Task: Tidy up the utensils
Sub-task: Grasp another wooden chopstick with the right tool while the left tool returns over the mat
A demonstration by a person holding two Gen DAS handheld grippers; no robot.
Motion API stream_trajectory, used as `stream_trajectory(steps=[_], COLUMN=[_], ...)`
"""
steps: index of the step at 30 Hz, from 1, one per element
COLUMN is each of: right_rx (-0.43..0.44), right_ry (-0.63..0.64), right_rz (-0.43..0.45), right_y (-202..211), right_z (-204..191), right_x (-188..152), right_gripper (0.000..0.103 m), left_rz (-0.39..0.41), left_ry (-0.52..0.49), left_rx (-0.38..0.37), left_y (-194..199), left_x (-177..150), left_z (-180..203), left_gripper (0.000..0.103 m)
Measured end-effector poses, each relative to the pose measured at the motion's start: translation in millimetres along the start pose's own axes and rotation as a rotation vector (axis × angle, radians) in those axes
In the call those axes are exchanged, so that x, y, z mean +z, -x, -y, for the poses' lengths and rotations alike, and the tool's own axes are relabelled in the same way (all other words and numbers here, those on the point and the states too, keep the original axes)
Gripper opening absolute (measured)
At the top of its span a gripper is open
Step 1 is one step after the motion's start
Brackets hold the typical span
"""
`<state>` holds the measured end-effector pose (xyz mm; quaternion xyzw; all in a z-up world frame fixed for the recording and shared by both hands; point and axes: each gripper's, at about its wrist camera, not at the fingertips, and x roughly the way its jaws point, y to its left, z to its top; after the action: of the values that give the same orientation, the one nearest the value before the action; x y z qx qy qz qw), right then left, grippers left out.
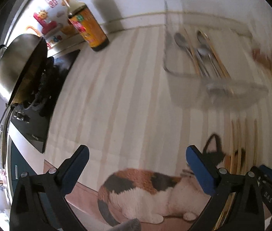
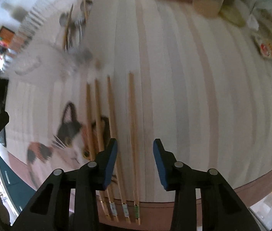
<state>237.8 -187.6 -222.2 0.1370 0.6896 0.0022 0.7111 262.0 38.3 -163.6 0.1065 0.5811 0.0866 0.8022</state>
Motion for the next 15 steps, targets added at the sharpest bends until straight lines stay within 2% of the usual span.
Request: stream_trajectory(steps=[1, 3, 7, 10, 13, 14, 15], right_rx=[-0.010, -0.044, -0.096, -0.114, -0.124, -0.132, -0.134], right_ry=[0.010, 0.053, 0.018, -0.021, -0.052, -0.060, -0.069], right_rz=[-0.012, 0.024, 0.024, 0.016, 0.012, 0.010, 0.008], right_y=[-4.8, -1.8, 3.5, 9.2, 15.5, 16.9, 17.6], right_z=[-0.5, -3.6, 15.4, 41.0, 64.4, 71.1, 76.6], right_x=[-2.7, -7.6, -11.4, -12.7, -16.1, -18.0, -19.5], right_gripper=[0.026, 0.005, 0.005, 0.005, 0.005, 0.005, 0.005], left_rz=[-0.005, -0.024, -0.117, -0.187, -0.226, -0.236, -0.239], left_ry=[-0.014, -0.041, -0.073, -0.107, -0.148, -0.160, -0.170], left_rx=[-0.009, -0.042, -0.198, -0.314, -0.345, -0.345, -0.341], left_y=[-1.9, -2.5, -8.5, -17.2, -25.7, -28.8, -31.4], left_x=[-4.4, -9.8, -22.9, -31.0, -36.6, -38.4, -40.2], left_z=[5.5, 18.9, 50.6, 78.1, 97.1, 102.3, 106.1], left_gripper=[0.103, 0.103, 0.102, 0.093, 0.063, 0.044, 0.031])
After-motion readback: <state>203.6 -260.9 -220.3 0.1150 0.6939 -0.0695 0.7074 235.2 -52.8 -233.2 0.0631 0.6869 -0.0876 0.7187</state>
